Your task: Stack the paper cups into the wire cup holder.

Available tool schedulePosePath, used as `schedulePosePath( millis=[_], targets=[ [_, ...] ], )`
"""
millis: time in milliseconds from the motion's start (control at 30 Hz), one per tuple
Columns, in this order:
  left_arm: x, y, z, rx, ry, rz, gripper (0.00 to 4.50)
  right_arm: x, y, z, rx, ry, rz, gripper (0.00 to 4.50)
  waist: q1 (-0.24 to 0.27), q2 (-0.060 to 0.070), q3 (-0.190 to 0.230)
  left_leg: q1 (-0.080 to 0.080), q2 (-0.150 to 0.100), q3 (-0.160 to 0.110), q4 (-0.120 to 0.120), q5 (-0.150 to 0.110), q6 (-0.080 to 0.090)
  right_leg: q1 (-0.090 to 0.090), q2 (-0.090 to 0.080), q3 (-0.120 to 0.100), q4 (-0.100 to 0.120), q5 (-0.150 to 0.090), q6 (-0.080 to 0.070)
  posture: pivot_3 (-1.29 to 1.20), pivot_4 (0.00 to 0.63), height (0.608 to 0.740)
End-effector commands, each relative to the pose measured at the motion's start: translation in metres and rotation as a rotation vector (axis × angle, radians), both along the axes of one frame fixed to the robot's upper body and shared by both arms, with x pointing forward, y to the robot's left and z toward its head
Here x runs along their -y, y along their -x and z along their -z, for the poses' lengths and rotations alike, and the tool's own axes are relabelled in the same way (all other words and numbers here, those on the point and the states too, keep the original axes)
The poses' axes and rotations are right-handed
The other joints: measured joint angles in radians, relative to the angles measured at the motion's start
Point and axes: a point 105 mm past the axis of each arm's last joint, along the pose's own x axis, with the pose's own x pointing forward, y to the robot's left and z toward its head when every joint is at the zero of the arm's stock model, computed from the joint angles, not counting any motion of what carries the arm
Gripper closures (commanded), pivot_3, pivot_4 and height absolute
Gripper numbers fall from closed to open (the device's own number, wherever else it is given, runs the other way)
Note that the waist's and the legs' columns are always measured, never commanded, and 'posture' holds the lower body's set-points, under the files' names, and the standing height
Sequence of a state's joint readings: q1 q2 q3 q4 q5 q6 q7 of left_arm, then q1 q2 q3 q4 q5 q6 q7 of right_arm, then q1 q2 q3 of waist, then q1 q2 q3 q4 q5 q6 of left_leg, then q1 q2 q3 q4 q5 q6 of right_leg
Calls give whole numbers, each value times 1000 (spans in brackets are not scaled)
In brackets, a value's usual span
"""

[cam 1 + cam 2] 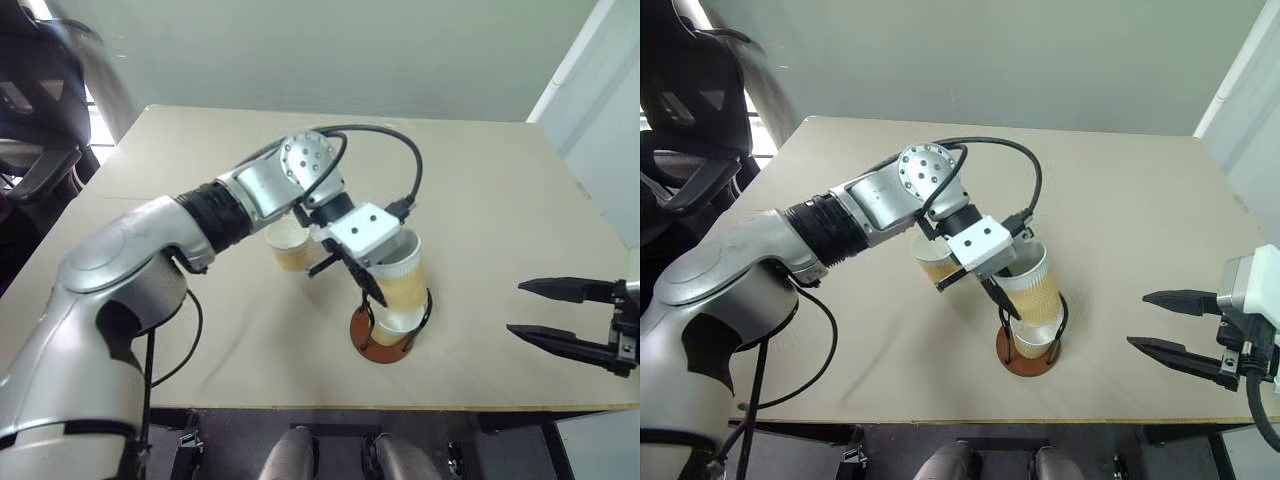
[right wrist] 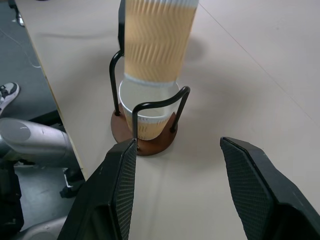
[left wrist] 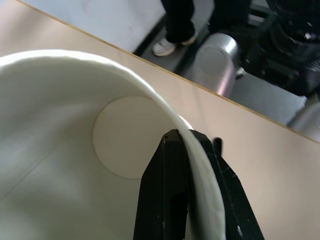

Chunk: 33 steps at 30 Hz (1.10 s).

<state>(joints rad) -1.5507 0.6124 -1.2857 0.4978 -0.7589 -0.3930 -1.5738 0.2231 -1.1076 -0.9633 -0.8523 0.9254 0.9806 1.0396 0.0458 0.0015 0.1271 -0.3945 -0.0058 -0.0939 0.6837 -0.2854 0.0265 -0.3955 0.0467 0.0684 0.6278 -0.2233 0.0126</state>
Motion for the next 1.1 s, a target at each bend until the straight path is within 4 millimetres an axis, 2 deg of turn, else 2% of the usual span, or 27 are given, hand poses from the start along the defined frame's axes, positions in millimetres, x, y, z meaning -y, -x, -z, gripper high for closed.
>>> schedulePosePath(
  millis=[33, 267, 767, 933, 1100],
  targets=[
    [0, 1, -10, 55, -16, 66, 4479, 3, 0, -8, 66, 13, 25, 1820, 0, 0, 0, 0, 0, 0, 0, 0, 0, 0, 0, 0, 0, 0, 0, 0, 150, 740],
    [2, -7, -7, 102, -32, 82, 4479, 1, 1, -5, 74, 13, 44, 1820, 1, 0, 0, -1, 0, 0, 0, 0, 0, 0, 0, 0, 0, 0, 0, 0, 150, 740],
    [8, -4, -6, 76, -20, 103, 4479, 0, 2, -4, 86, 17, 66, 1820, 1, 1, 0, -2, 0, 1, 1, 0, 0, -1, 0, 0, 0, 0, 1, 0, 150, 740],
    [10, -2, -7, 58, -12, 95, 3204, 1, 2, -4, 84, 20, 70, 1820, 1, 1, 0, -2, 0, 1, 2, 0, 0, -1, 0, 0, 1, 0, 1, 0, 150, 740],
    [11, -3, -10, 60, 5, 95, 1593, 2, 0, -4, 82, 24, 73, 1820, 1, 1, 0, -2, 0, 1, 2, 0, 0, -1, 0, 0, 1, 0, 1, 0, 150, 740]
  ],
)
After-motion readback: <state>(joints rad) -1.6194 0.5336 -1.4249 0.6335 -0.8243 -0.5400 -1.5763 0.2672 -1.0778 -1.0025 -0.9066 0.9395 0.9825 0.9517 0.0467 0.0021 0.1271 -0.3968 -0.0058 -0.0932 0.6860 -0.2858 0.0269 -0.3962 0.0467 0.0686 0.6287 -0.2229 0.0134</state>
